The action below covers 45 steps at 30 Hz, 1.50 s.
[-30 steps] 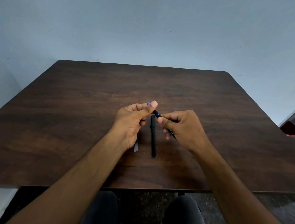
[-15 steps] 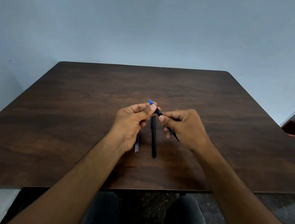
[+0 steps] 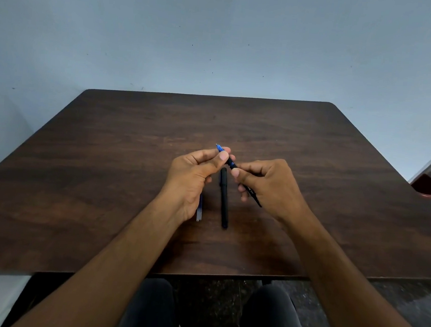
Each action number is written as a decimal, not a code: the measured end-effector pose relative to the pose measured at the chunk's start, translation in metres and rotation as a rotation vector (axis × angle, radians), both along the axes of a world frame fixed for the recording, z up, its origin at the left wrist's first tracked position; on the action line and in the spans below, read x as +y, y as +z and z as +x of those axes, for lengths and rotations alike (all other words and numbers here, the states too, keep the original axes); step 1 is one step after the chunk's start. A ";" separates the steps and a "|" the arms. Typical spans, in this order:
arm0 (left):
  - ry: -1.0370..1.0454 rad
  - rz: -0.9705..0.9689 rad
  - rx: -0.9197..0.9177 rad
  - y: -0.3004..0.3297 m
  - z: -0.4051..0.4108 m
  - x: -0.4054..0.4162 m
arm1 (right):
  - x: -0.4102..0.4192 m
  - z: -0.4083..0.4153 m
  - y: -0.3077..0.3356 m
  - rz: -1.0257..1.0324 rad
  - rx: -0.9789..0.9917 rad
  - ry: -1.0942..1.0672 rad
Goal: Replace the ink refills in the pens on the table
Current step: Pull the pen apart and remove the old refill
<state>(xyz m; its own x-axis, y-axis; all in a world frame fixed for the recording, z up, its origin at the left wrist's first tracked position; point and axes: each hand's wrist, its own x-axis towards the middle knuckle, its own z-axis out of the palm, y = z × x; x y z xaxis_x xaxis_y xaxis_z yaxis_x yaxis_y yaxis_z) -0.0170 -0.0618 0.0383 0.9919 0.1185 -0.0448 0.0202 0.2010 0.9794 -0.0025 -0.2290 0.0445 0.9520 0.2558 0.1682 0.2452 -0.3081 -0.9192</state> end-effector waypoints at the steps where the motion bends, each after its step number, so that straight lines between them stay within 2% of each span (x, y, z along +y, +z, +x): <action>1: 0.033 -0.018 0.021 0.000 0.001 -0.001 | 0.000 0.000 0.000 0.006 0.001 0.001; 5: 0.091 -0.047 0.083 -0.003 0.003 -0.002 | 0.000 0.000 -0.002 0.001 0.004 0.003; 12: -0.118 -0.015 -0.017 -0.003 -0.003 0.002 | -0.003 0.003 -0.004 -0.003 -0.002 -0.024; 22: 0.123 -0.013 0.070 0.002 0.000 -0.003 | 0.000 -0.001 0.000 0.027 0.019 -0.020; 29: -0.107 0.016 -0.033 0.001 -0.003 0.002 | -0.002 0.001 -0.002 0.035 0.019 -0.020; 37: 0.101 -0.020 0.064 0.003 0.000 -0.002 | -0.001 -0.002 -0.002 0.042 0.058 -0.012; 45: 0.111 0.002 0.087 0.004 0.002 -0.005 | -0.005 -0.005 0.002 0.097 0.046 -0.028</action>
